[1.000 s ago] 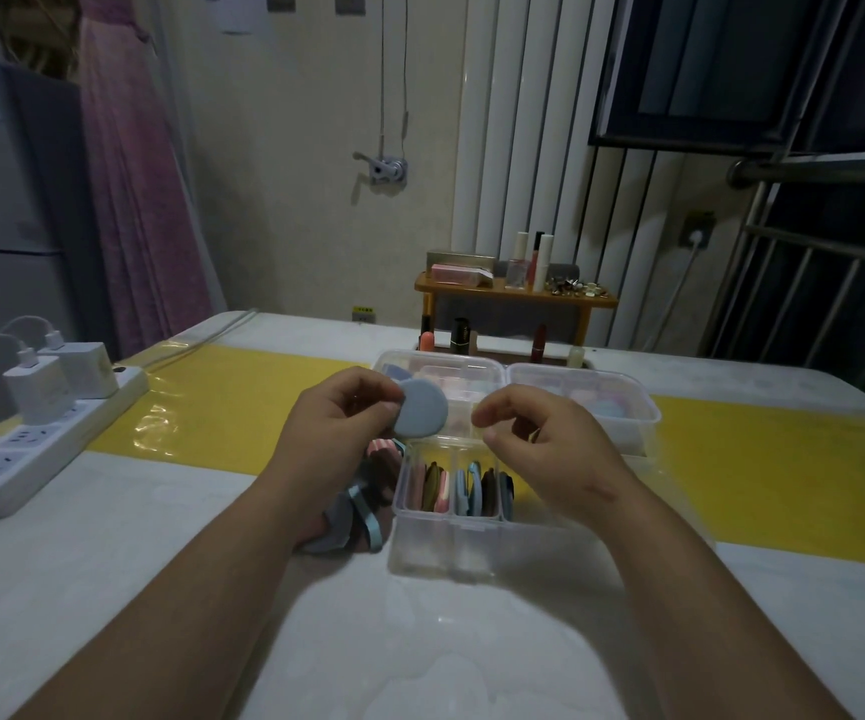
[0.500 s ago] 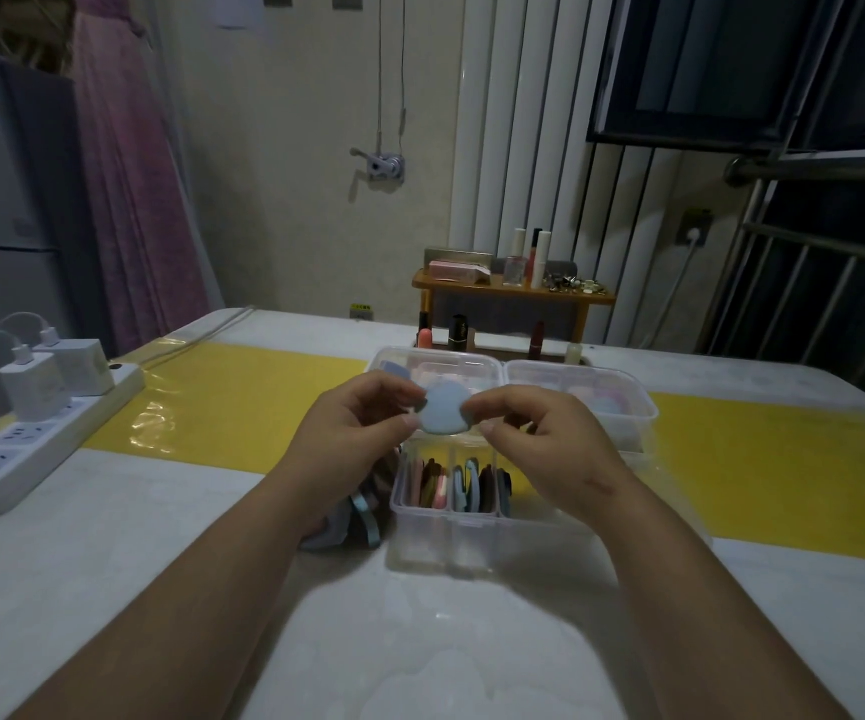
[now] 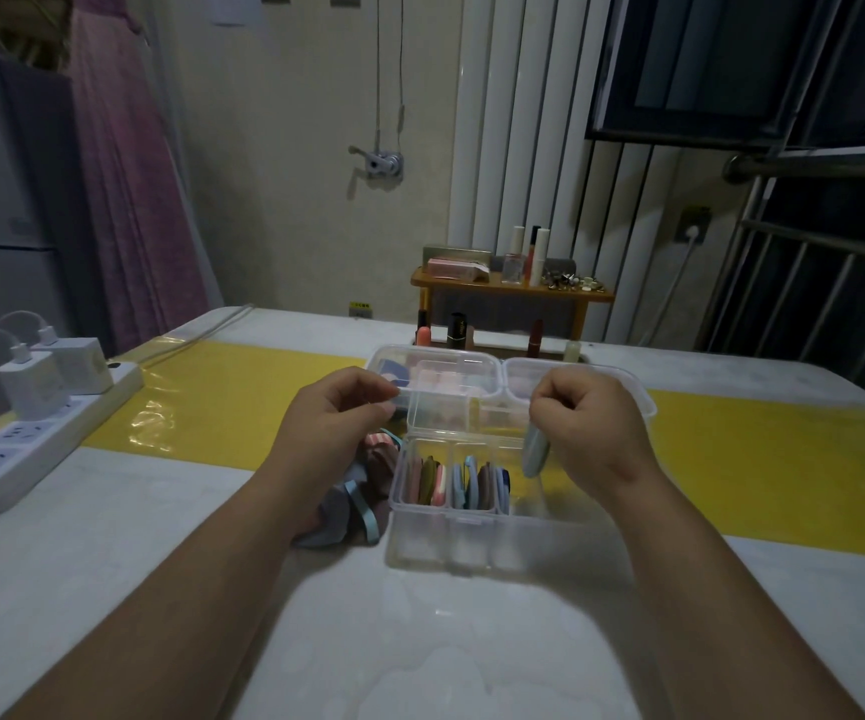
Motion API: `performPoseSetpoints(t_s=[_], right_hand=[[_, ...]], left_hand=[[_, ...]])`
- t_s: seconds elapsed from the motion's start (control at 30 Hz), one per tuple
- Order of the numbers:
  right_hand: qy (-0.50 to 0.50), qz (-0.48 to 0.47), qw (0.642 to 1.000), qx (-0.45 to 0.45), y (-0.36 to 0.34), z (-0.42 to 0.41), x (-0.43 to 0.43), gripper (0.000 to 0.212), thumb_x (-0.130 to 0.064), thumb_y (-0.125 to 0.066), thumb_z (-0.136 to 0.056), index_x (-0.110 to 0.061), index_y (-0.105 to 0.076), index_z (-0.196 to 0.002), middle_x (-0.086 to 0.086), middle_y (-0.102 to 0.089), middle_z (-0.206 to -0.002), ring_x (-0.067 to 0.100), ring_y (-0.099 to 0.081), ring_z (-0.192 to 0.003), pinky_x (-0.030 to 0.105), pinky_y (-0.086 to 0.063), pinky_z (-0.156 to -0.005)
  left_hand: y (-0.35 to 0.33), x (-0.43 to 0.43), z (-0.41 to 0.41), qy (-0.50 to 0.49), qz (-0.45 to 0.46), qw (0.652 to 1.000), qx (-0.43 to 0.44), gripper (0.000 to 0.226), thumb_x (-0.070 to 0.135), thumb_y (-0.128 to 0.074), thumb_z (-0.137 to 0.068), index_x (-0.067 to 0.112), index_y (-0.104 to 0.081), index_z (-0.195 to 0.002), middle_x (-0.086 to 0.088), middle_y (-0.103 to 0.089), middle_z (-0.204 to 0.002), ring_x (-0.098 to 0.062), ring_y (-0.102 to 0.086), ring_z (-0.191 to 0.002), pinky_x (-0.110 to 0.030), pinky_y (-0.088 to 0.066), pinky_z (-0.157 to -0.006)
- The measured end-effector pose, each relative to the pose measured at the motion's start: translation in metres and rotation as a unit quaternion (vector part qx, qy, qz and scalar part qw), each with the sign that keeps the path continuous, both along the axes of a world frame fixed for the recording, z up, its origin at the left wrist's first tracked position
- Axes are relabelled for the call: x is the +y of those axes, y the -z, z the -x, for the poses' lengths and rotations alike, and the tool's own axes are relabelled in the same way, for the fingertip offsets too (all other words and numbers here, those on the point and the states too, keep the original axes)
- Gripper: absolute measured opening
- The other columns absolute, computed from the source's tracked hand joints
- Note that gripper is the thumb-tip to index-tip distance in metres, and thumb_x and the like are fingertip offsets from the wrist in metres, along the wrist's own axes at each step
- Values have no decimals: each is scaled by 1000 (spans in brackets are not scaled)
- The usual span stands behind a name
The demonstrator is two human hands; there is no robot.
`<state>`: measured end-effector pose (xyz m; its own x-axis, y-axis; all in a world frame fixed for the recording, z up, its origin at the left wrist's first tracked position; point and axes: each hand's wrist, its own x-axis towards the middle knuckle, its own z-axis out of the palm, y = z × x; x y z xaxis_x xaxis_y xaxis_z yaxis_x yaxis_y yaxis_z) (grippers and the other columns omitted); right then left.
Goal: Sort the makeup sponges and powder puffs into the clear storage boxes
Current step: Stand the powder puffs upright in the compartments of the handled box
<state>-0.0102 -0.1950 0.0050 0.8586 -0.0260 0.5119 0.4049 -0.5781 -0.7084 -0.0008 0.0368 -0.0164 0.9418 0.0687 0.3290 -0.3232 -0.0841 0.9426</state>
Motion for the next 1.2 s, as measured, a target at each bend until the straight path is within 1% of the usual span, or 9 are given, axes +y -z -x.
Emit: performPoseSetpoints(t_s=[0.07,0.13,0.3,0.6,0.73,0.87,1.03,1.13,1.2], right_hand=[[1,26,999,21,0,0,0,21,-17,-55,-78,-12,-57,-58,-1,-51,-57,14,-47,-58,33,-41,-56],[-2,55,998,43,1,0,0,23,-14,-58,-80,-16,-58,-58,0,-54,-58,16,-50,-59,34,-43,-57],[-11,105,990,95,0,2,2,20,-15,-60,-78,-19,-64,-59,-2,-61,-60,21,-61,-66,43,-56,-66],[-13,207,962,177,-3,7,7,15,-22,-63,-86,-30,-73,-78,-10,-68,-80,12,-63,-82,39,-58,-79],[-3,225,957,182,-4,7,8,11,-20,-63,-84,-28,-67,-77,-8,-66,-79,14,-62,-80,40,-59,-79],[-6,218,959,182,-4,8,7,13,-23,-61,-86,-30,-69,-78,-8,-67,-80,13,-63,-81,41,-59,-80],[-3,209,954,213,-7,7,5,18,-16,-66,-86,-31,-71,-78,-10,-68,-82,11,-63,-83,37,-59,-82],[0,212,953,218,-7,8,6,18,-15,-70,-85,-30,-70,-76,-9,-69,-81,11,-63,-83,36,-58,-81],[0,210,954,216,-7,7,6,17,-16,-71,-85,-30,-70,-77,-10,-69,-81,11,-63,-83,35,-58,-81]], left_hand=[[0,1,0,-2,-2,1000,-4,18,-4,-64,-87,12,-71,-84,5,-70,-78,-2,-63,-71,-17,-50,-63],[0,1,-1,-2,2,1000,-8,17,-4,-64,-87,11,-71,-84,6,-69,-76,-1,-63,-69,-15,-48,-61],[0,2,-1,-7,0,1000,-7,14,-4,-62,-87,8,-70,-85,4,-68,-75,-2,-60,-65,-16,-47,-57],[0,4,-2,-7,2,1000,-9,16,-5,-63,-87,10,-70,-83,1,-68,-79,-4,-61,-70,-15,-47,-61],[-1,4,-2,-10,-2,1000,-8,18,-5,-63,-86,11,-70,-82,0,-68,-79,-4,-61,-70,-15,-48,-61],[-2,5,0,-13,-2,1000,0,16,-4,-64,-86,10,-70,-82,-2,-68,-81,-8,-61,-73,-21,-50,-63],[-2,7,1,-27,-14,999,11,17,-4,-62,-86,11,-71,-83,-6,-69,-84,-17,-62,-79,-36,-54,-71],[-3,7,0,-45,-28,999,4,21,-6,-62,-86,12,-70,-80,-2,-68,-82,-13,-61,-77,-19,-51,-64],[-4,8,-1,-59,-41,997,4,22,-7,-61,-85,12,-70,-79,-3,-67,-81,-13,-60,-76,-16,-48,-60]])
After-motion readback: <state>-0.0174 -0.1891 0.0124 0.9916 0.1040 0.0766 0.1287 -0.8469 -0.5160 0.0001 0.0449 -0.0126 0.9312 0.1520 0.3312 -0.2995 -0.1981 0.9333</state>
